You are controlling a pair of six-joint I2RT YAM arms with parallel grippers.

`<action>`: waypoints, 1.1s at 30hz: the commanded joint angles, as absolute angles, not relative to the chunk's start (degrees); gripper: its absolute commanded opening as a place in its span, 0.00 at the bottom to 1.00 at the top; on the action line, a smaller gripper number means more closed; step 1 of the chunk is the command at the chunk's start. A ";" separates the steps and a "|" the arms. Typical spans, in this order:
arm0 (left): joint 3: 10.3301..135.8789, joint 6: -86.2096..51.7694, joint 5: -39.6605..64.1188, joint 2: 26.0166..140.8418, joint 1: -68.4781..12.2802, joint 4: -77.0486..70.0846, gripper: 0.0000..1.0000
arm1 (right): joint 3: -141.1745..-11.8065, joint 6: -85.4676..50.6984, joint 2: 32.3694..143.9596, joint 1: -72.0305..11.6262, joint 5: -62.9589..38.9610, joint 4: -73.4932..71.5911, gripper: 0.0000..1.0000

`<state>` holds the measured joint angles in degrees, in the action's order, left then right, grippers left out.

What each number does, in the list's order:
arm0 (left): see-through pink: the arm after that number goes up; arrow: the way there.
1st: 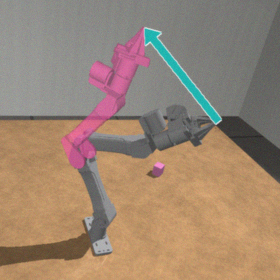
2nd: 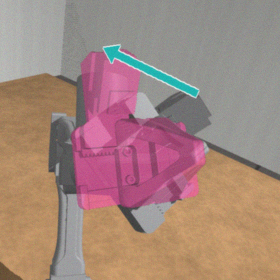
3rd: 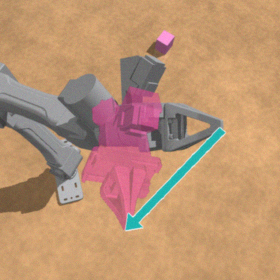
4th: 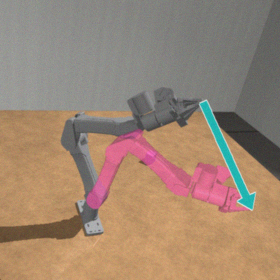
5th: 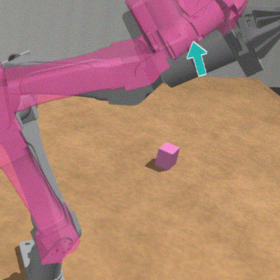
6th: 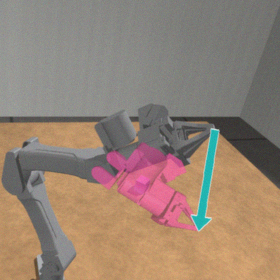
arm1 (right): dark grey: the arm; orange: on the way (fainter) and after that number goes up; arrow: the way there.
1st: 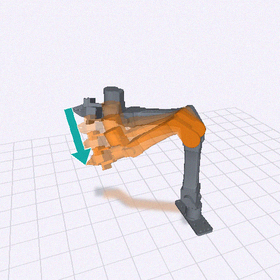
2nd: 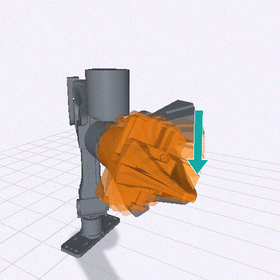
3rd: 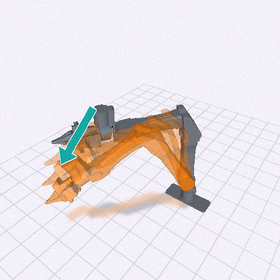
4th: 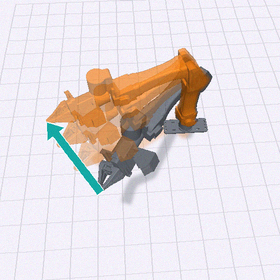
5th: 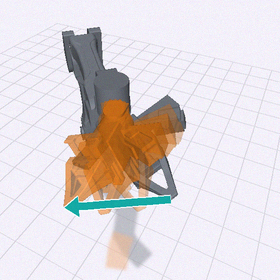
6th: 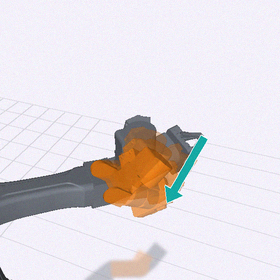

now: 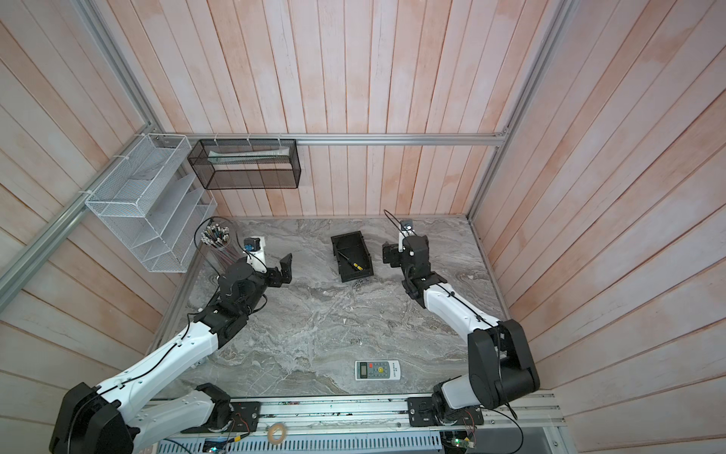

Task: Put the screwdriver in the bin
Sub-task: Reset both arms

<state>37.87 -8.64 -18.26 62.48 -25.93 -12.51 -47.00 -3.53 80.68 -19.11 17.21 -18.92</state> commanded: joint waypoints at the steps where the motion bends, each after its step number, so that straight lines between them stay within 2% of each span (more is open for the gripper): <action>1: 31.48 -7.90 -27.62 60.86 -21.89 -20.63 1.00 | -39.35 -8.83 78.48 -19.42 34.41 -31.29 0.99; 5: 23.26 -7.57 -35.56 59.95 -16.25 -28.64 1.00 | -31.14 -10.37 77.19 -19.13 50.01 -35.81 0.99; 12: 13.92 -6.50 -37.83 63.22 -7.74 -40.65 1.00 | -17.62 -4.39 78.40 -19.29 55.67 -57.33 0.98; 20: 14.22 -5.36 -28.53 73.62 -3.42 -49.60 1.00 | -11.38 8.61 91.41 -19.86 54.89 -90.16 0.98; 25: 14.63 -4.76 -19.79 79.92 -3.16 -59.14 1.00 | -9.81 10.06 91.63 -20.39 50.42 -92.39 0.98; 28: 14.87 -3.19 -19.25 85.07 -3.00 -64.57 1.00 | -8.75 9.46 90.91 -19.68 47.93 -92.84 0.98; 33: 17.62 -1.99 -16.01 85.86 -2.98 -60.05 1.00 | -8.57 5.14 87.93 -16.24 41.23 -87.03 0.98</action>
